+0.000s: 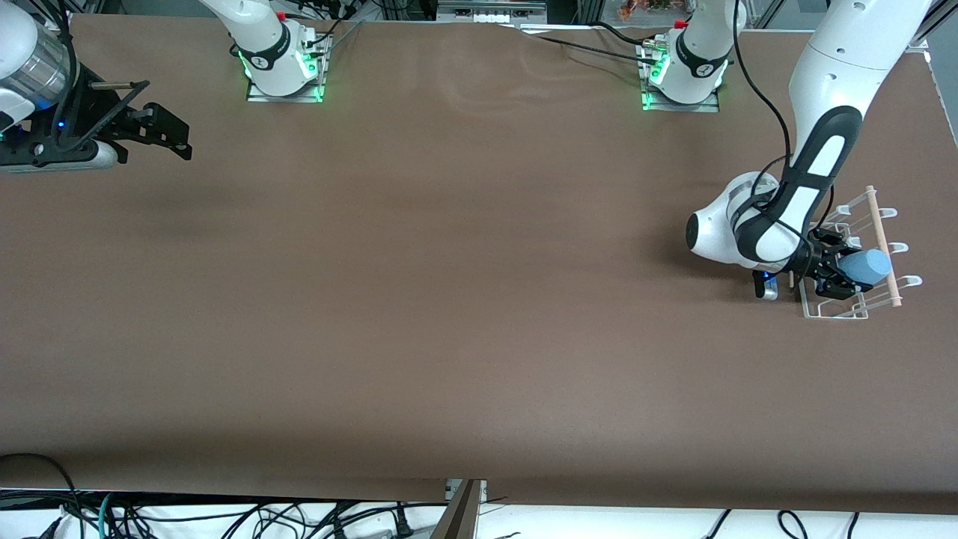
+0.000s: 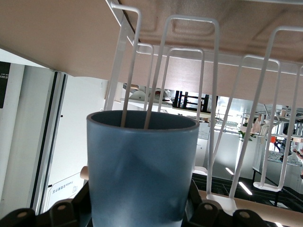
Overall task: Transfer cup to left arm and place on rack
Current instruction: 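Lower the cup onto the rack dowels and open the left gripper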
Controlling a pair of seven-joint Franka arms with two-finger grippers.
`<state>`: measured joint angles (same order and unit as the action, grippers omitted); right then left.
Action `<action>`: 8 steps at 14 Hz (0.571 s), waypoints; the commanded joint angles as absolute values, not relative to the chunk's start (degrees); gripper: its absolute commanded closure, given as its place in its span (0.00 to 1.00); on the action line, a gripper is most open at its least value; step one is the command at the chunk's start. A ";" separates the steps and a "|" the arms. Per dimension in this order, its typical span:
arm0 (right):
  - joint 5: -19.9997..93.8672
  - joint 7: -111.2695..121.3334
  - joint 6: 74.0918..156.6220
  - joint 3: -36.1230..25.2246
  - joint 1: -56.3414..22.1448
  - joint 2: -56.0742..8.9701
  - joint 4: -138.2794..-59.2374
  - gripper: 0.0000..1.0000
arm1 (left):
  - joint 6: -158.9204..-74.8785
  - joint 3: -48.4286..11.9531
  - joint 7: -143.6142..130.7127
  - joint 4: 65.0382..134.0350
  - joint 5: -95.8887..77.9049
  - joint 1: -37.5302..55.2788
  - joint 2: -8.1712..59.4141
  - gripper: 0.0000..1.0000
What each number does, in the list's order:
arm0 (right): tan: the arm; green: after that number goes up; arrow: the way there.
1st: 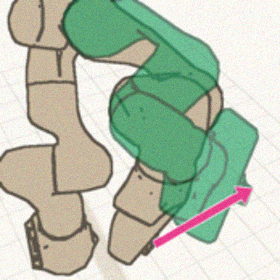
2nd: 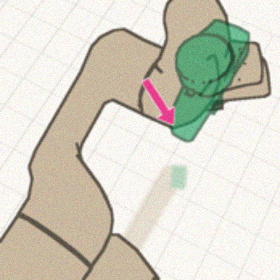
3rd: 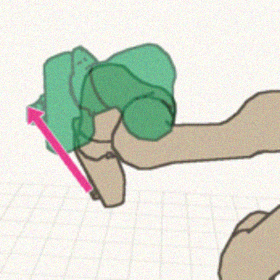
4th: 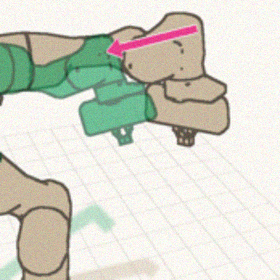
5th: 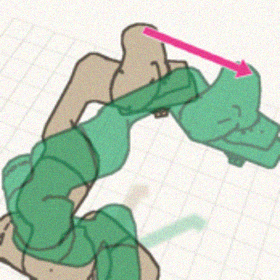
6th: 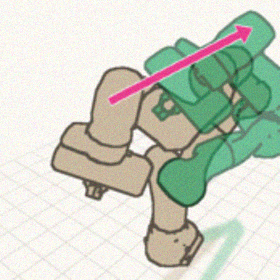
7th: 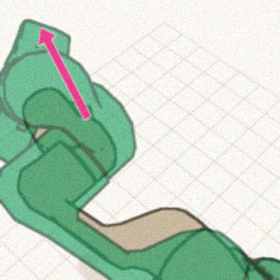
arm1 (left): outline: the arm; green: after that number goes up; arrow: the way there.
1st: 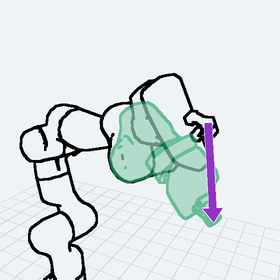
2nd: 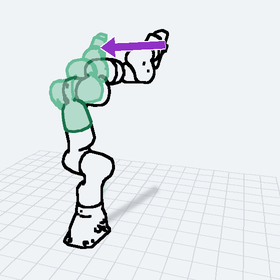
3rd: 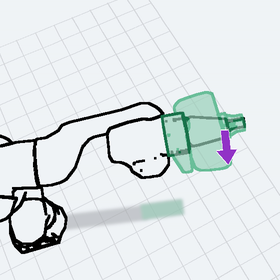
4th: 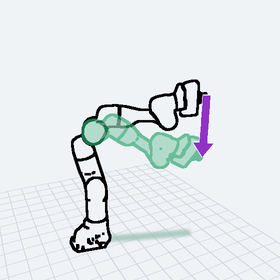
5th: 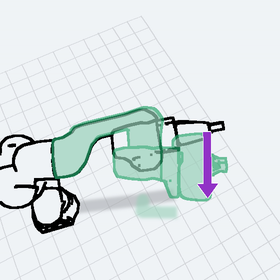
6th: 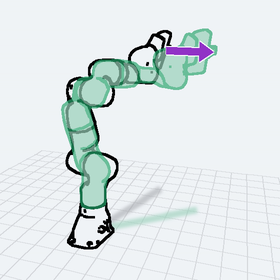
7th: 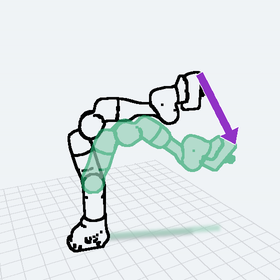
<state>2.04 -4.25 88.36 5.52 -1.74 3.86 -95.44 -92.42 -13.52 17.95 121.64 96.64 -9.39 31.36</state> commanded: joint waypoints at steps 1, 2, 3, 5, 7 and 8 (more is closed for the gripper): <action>2.64 -4.57 87.63 5.63 -1.85 3.25 -93.87 0.01 | -92.55 -13.80 17.31 121.29 98.70 -9.84 31.82 0.00; 2.46 -4.57 87.71 5.63 -1.85 3.16 -93.87 0.01 | -92.55 -13.80 17.31 121.29 98.70 -9.84 31.73 0.00; 2.46 -4.57 87.71 5.63 -1.85 3.16 -93.87 0.01 | -92.55 -13.80 17.23 121.29 98.70 -9.84 31.64 0.00; 2.46 -4.57 87.71 5.63 -1.85 3.25 -93.87 0.01 | -92.55 -13.80 17.31 121.29 98.70 -9.76 31.47 0.00; 2.55 -4.57 87.71 5.63 -1.85 3.25 -93.87 0.01 | -92.46 -13.97 17.31 121.29 98.61 -9.67 30.94 0.00; 2.55 -4.57 87.71 5.63 -1.85 3.16 -93.87 0.01 | -92.37 -14.15 17.66 121.29 98.35 -9.67 30.33 0.00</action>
